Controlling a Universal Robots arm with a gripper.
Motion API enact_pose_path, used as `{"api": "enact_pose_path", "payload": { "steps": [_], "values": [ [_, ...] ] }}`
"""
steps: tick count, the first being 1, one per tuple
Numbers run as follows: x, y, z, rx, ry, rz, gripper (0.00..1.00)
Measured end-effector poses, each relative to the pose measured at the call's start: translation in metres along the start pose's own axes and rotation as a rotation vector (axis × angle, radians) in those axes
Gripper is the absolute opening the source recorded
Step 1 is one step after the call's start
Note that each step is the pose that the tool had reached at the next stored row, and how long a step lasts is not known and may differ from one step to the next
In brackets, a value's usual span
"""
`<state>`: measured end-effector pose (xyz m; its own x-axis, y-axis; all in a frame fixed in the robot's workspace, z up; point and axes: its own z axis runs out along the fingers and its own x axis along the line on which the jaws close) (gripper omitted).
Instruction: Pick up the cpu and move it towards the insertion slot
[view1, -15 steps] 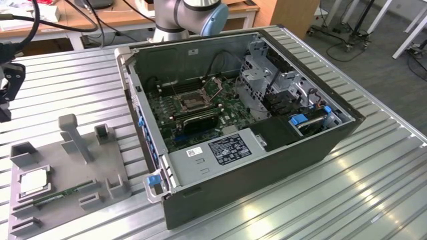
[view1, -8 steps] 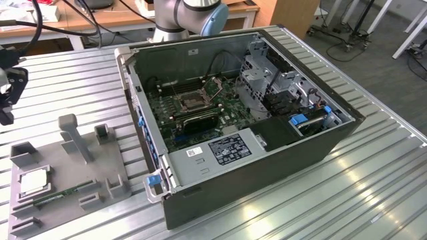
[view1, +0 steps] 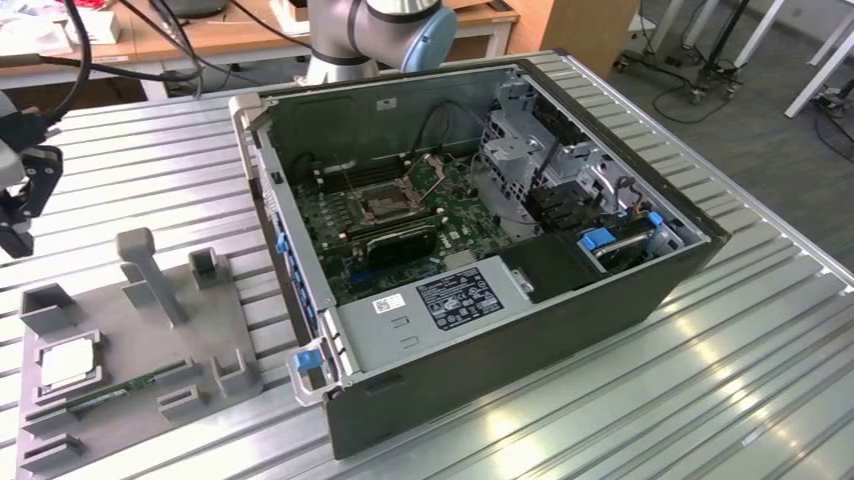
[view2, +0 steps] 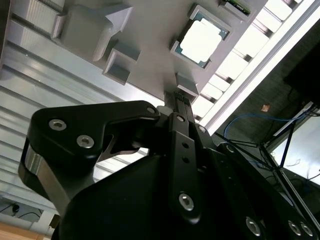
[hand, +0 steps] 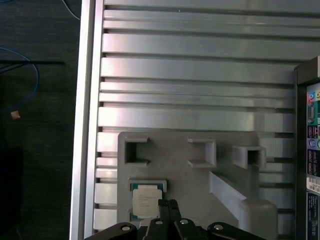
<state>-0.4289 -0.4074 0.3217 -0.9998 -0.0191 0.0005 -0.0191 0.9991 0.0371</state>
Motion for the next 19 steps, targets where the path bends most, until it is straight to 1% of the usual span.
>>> {"api": "enact_pose_path", "payload": {
  "steps": [9,12,19],
  "values": [
    [0.0,-0.0003,0.0076,0.0,0.0001,0.0,0.11],
    [0.0,-0.0003,0.009,0.0001,0.0001,0.0,0.11],
    [0.0,-0.0004,0.0097,0.0,0.0,0.0,0.11]
  ]
}}
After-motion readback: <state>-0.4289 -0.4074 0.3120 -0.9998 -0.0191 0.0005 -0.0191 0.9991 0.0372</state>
